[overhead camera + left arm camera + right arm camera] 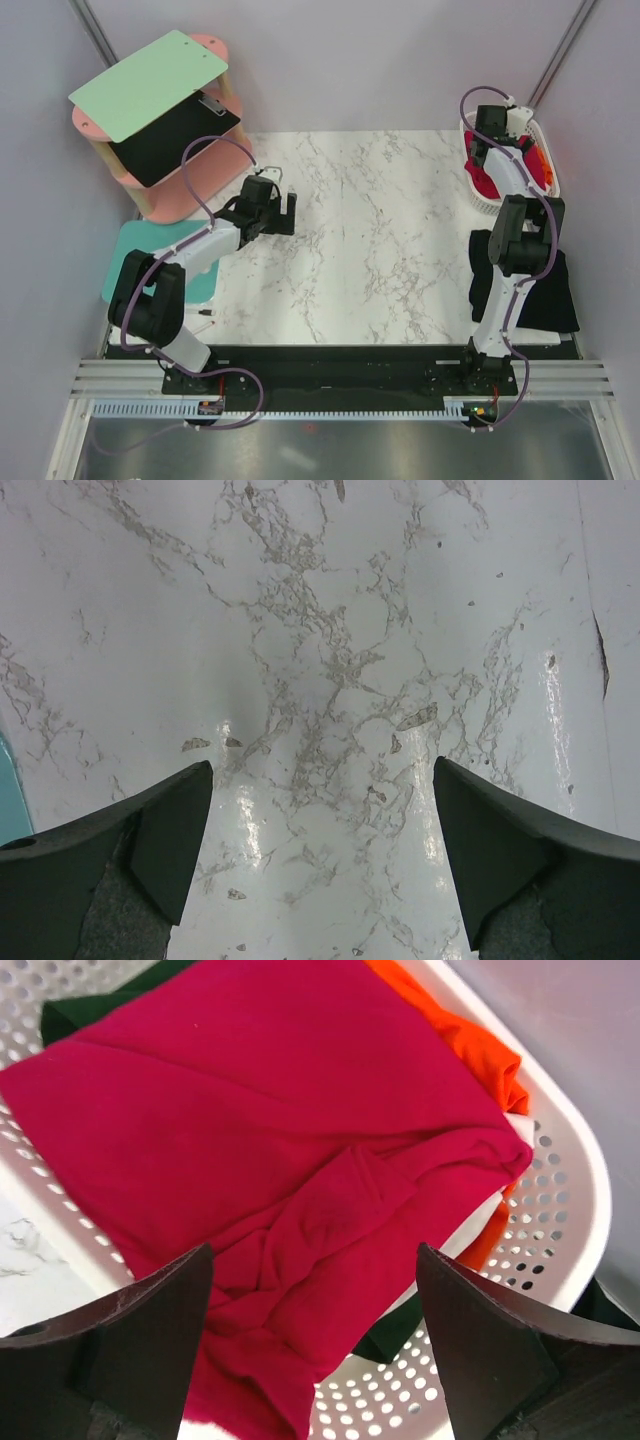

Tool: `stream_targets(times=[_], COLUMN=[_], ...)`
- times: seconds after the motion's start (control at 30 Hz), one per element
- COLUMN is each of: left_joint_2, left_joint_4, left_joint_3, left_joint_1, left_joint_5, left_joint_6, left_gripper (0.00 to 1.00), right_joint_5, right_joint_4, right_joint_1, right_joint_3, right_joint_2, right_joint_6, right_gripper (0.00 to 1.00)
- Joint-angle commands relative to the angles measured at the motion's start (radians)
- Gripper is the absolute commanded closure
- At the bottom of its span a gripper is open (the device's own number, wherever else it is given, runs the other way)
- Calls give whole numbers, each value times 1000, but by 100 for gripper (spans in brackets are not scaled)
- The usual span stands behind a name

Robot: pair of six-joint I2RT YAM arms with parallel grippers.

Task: Fold and stack the t-shirts
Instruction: Grab crumpled tshirt from bin with the right arm

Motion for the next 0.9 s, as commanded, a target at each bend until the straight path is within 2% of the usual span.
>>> stream_targets(times=[0.0,0.27,0.53,0.63,0.73,0.77,0.8,0.87], left_joint_2=[16,36,42,47,48,51,50,51], left_joint_4=[17,7,-13,-21,-27,-29,-33,-33], left_joint_3=[2,9,20,28,34,37,40,43], left_joint_1=[-5,-7,-10,-10,-11,-10,-11,-10], left_joint_5=[11,20,11,3,-1,-1,-3,-3], left_joint_6=[-24,-24,-7,-3,-1,-1,-1,0], left_gripper=[2,3,5,5,5,6,6,6], right_joint_5=[-82,-148,-207,-243,-289,-293,-293,-288], right_joint_4=[-15,-9,-7,-4,8,8,10,25], right_joint_1=[-6,-9,-30,-41,-53,-53,-55,-56], right_joint_3=[65,67,74,74,73,73,71,42], right_joint_2=[29,91,163,174,178,178,175,149], right_joint_6=[22,33,47,51,50,50,50,53], right_gripper=[12,15,28,47,77,94,99,100])
